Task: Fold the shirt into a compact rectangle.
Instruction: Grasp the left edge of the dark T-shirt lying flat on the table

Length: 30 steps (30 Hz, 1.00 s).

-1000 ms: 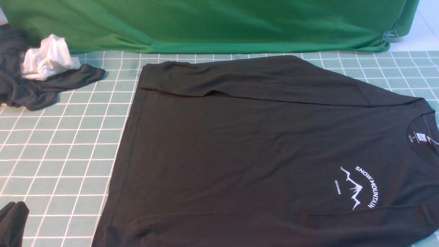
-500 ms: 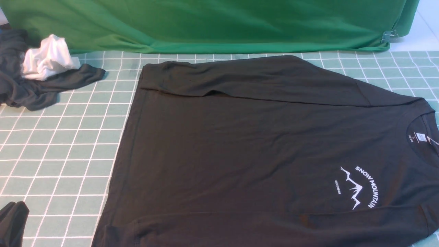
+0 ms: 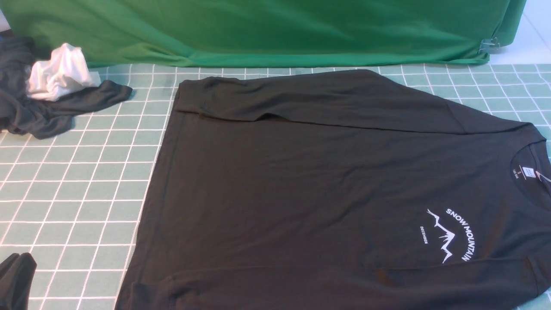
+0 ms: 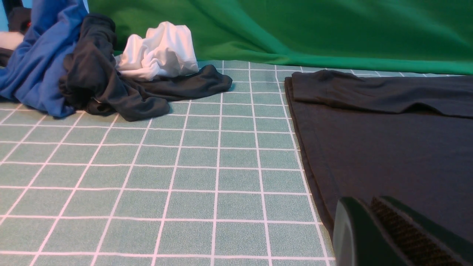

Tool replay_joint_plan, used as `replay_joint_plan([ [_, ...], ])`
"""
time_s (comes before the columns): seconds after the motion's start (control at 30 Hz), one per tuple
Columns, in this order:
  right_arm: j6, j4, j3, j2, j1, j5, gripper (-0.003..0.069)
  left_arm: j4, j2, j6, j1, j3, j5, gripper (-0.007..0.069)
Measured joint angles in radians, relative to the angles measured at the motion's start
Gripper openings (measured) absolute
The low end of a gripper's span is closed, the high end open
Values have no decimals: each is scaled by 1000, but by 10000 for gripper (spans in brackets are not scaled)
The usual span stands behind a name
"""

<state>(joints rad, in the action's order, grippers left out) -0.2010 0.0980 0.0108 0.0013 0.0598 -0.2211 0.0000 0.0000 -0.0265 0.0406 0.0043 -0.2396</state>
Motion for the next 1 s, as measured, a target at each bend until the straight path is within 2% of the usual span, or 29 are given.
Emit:
replay_joint_plan([
  [0.23, 1, 0, 0, 0, 0, 0, 239, 0, 0, 0, 0, 0, 0, 16],
  [0.47, 76, 0, 0, 0, 0, 0, 238, 0, 0, 0, 0, 0, 0, 16],
  [1.0, 79, 0, 0, 0, 0, 0, 239, 0, 0, 0, 0, 0, 0, 16],
])
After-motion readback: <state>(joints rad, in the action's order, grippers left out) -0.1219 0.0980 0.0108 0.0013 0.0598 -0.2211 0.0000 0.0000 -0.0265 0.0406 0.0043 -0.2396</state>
